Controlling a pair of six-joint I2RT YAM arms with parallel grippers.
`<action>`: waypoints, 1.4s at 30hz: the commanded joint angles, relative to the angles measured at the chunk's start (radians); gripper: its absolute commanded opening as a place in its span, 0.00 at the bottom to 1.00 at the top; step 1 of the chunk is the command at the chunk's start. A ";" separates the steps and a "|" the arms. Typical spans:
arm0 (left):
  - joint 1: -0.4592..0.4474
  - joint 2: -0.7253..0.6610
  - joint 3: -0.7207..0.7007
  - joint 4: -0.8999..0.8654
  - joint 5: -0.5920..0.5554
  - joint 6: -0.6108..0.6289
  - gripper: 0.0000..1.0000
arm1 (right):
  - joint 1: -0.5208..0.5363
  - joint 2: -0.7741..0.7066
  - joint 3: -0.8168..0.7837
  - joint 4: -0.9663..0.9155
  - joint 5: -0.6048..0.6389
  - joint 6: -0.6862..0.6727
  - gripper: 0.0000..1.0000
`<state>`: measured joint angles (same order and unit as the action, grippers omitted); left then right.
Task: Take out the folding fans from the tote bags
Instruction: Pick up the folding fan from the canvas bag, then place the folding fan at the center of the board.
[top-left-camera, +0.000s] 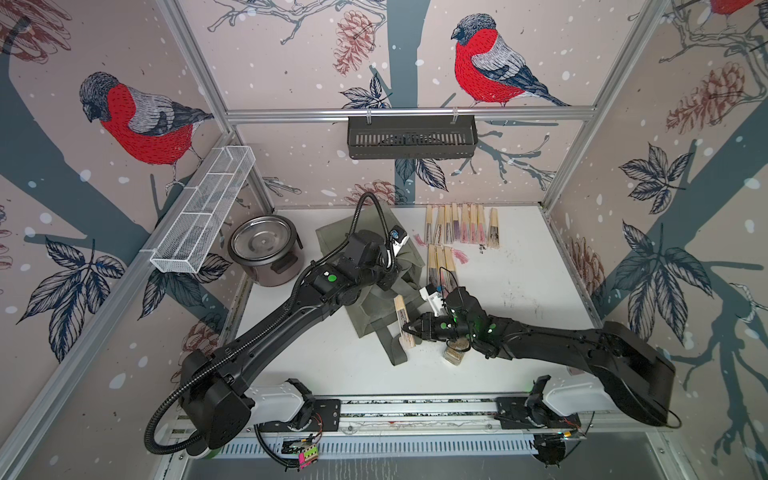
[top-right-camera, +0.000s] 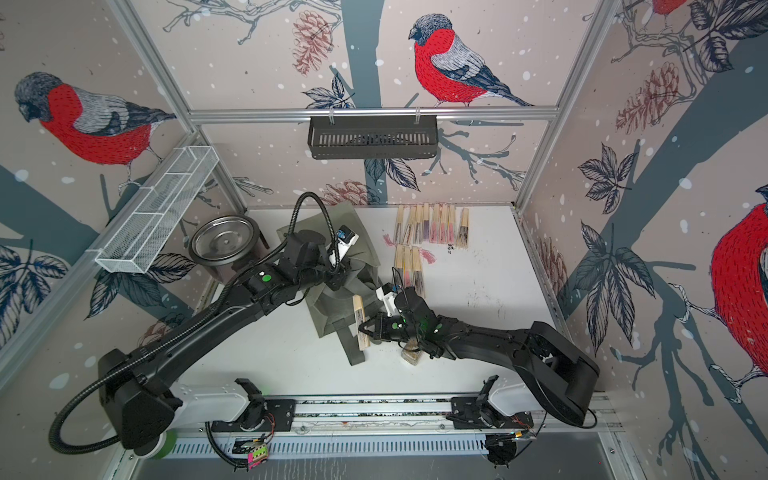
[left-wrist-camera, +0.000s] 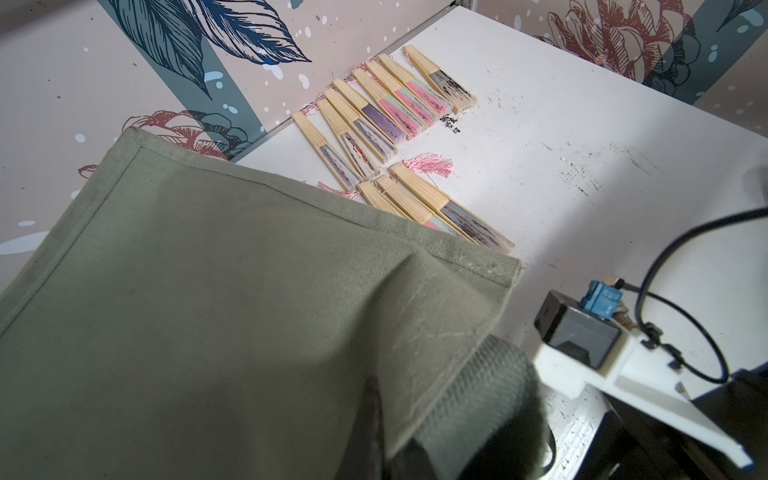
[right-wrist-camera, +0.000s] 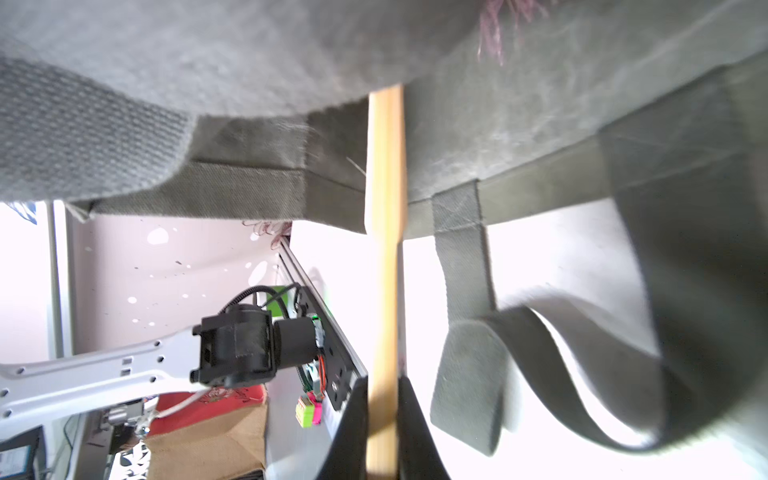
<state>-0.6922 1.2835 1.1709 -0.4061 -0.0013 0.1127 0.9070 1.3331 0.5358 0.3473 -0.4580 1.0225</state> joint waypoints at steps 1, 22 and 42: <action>-0.001 -0.006 0.002 0.023 -0.011 0.013 0.00 | -0.002 -0.072 0.019 -0.228 -0.041 -0.130 0.13; 0.011 0.002 0.007 0.036 -0.270 -0.076 0.00 | 0.030 -0.675 0.021 -0.853 0.130 -0.231 0.15; 0.011 -0.007 0.006 0.032 -0.230 -0.065 0.00 | -0.682 -0.097 0.178 -0.503 0.046 -0.540 0.10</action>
<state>-0.6838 1.2835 1.1713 -0.4038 -0.2382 0.0517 0.2512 1.1904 0.7086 -0.2531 -0.4065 0.5652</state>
